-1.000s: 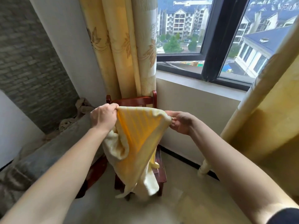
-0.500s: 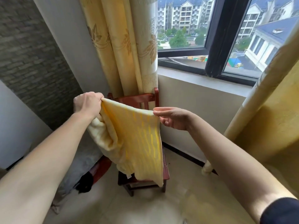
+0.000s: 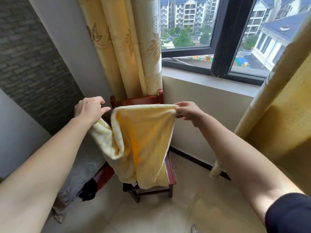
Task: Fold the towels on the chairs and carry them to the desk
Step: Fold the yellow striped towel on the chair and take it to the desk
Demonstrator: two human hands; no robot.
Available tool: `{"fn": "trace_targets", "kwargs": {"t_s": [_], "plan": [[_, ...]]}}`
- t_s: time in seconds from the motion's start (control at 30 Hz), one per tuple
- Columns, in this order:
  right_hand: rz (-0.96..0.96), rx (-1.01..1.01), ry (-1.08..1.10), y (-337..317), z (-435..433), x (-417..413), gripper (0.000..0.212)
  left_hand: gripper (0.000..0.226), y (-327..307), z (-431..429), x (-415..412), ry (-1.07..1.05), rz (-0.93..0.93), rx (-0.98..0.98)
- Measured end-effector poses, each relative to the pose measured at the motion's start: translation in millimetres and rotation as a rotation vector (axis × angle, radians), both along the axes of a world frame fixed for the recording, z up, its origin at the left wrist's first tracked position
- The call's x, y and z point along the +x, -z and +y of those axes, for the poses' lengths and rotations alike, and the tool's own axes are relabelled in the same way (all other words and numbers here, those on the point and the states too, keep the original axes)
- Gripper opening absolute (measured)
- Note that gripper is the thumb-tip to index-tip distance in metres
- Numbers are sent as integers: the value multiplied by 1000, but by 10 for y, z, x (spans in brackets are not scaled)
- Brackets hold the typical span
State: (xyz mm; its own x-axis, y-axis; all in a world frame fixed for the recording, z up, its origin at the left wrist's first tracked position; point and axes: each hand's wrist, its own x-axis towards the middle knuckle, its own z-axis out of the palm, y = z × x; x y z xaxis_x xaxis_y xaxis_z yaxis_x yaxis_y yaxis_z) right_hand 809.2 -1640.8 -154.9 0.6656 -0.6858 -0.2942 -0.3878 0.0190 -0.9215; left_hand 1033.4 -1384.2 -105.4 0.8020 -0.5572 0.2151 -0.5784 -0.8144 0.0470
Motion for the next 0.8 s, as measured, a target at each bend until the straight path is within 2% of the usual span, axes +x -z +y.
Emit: {"fn": "trace_targets", "kwargs": {"t_s": [0.07,0.13,0.23,0.3,0.37,0.4,0.47,0.5,0.57,0.6,0.7,0.8], "plan": [[65,-36,220,110,-225,-68,31,39,68,159,157,-109,96,-119],[136,-24,354,234,-441,-188,25,38,166,345,339,-245,201,-260],[-13,217,503,263,-579,-279,37,34,284,574,506,-509,510,-656],[-125,287,546,255,-653,-282,29,30,303,627,547,-624,672,-910],[-184,228,508,185,-673,-280,19,40,325,662,622,-700,662,-1087],[-177,153,456,187,-720,-282,28,43,319,661,654,-721,628,-1154],[-22,-120,399,168,-789,-360,61,46,306,629,684,-720,575,-1269],[88,-299,382,159,-812,-413,61,48,282,619,667,-720,551,-1306],[290,-598,319,144,-836,-520,36,50,303,601,660,-756,492,-1310],[372,-687,292,145,-857,-556,25,50,323,587,659,-764,479,-1280],[636,-765,308,158,-864,-614,22,46,382,541,593,-745,393,-1242],[734,-580,460,144,-816,-673,27,36,457,489,591,-698,352,-1221]]}}
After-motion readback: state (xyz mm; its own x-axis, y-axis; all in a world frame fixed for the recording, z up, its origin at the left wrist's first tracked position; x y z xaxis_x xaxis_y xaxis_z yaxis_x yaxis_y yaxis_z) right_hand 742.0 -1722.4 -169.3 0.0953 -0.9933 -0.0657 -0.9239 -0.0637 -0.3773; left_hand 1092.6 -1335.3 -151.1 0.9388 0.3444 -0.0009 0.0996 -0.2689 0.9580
